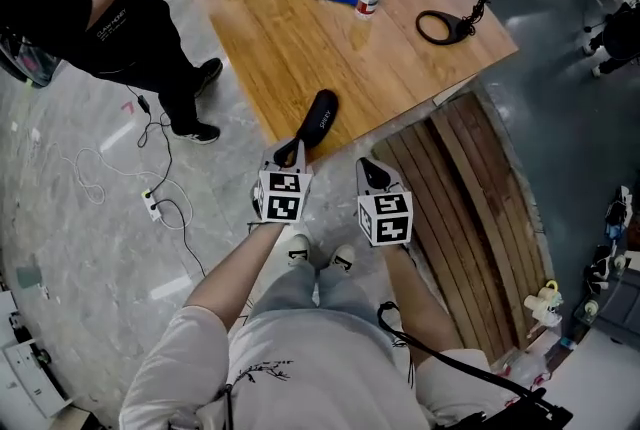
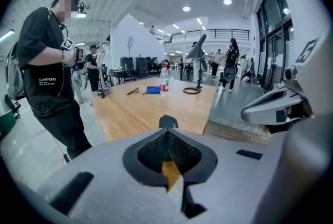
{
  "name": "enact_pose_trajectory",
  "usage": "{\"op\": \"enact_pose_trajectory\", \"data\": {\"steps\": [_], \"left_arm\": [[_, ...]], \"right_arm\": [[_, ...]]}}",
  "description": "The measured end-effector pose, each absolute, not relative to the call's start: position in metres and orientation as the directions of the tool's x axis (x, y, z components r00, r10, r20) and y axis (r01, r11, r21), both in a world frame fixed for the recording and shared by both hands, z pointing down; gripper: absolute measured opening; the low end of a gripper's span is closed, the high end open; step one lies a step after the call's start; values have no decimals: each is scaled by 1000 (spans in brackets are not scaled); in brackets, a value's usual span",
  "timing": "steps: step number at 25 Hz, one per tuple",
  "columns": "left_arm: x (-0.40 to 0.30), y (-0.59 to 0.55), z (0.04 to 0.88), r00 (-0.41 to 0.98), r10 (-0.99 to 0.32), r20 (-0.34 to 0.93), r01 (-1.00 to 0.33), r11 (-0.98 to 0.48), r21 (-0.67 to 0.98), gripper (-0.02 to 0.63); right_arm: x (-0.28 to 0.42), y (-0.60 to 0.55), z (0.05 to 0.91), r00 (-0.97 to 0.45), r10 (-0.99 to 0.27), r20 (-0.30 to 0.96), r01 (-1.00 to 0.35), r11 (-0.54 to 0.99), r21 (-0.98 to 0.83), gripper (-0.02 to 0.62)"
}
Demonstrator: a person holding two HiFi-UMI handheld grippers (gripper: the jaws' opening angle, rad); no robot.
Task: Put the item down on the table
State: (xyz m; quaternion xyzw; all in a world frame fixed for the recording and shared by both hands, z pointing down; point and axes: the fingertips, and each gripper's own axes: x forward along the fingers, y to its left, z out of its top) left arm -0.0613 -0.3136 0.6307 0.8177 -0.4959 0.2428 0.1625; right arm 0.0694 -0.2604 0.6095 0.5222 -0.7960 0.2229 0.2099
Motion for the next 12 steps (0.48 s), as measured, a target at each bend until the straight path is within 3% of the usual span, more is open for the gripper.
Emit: {"op": "enact_pose_trajectory", "data": {"steps": [12], "left_arm": [[-55, -172, 534, 483, -750, 452, -861, -500, 92, 6]], "right_arm": [[57, -150, 530, -380, -790, 481, -924, 341, -171, 2]]}}
